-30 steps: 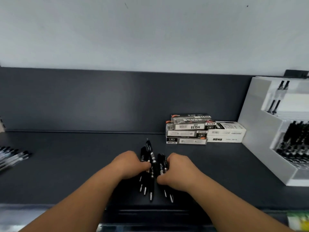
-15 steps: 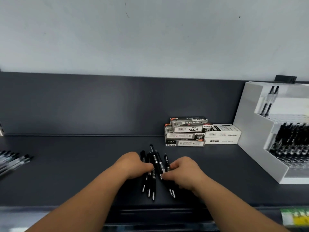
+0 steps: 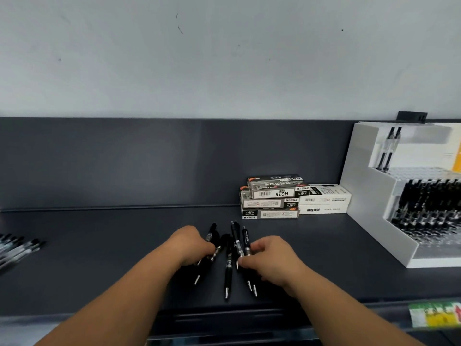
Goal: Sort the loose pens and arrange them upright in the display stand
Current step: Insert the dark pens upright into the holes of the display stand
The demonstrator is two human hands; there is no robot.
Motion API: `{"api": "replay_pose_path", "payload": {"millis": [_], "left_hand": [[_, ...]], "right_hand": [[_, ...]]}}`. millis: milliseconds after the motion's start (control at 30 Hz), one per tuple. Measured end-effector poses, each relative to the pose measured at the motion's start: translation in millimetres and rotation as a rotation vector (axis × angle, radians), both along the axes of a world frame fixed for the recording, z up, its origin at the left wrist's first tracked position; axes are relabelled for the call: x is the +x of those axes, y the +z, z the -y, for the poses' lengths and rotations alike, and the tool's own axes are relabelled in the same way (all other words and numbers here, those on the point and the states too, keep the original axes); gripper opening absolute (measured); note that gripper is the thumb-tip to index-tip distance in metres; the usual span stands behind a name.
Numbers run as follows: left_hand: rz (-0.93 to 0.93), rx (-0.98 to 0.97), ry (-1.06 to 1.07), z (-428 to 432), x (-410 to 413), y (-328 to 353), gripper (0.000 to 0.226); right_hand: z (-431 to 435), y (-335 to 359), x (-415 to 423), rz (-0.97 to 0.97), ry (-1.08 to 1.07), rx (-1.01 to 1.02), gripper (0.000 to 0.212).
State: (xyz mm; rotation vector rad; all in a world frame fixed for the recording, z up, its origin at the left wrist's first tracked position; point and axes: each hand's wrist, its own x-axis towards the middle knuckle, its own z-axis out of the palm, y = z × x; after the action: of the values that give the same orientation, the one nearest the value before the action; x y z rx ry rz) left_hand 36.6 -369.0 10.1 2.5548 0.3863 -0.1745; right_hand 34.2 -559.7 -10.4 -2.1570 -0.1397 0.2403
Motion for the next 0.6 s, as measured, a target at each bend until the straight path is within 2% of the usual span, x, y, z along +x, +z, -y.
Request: {"api": "replay_pose_path", "payload": {"millis": [100,200,333,467,600], "left_hand": [[0.028,-0.1,-0.011,-7,-3,-1,0.024],[0.191,-0.386,0.074,-6,-7,-1,0.023],[0.309,-0.749,0.006,21,-15,4,0.009],[0.417,-0.886,-0.07,58,-20,10,0.008],[0.427,-0.962,-0.085,86,-16,15,0.01]], "right_hand": [[1,3,-3,-0.002,0.004,0.068,0.009],[4,8,-6,-0.002,0.001,0.191,0.014],[13,13,-4,0.045,-0.053,0.313,0.034],[26,17,0,0.108,-0.062,0.385,0.029],[48,19,6,0.15,-0.037,0.383,0.026]]}}
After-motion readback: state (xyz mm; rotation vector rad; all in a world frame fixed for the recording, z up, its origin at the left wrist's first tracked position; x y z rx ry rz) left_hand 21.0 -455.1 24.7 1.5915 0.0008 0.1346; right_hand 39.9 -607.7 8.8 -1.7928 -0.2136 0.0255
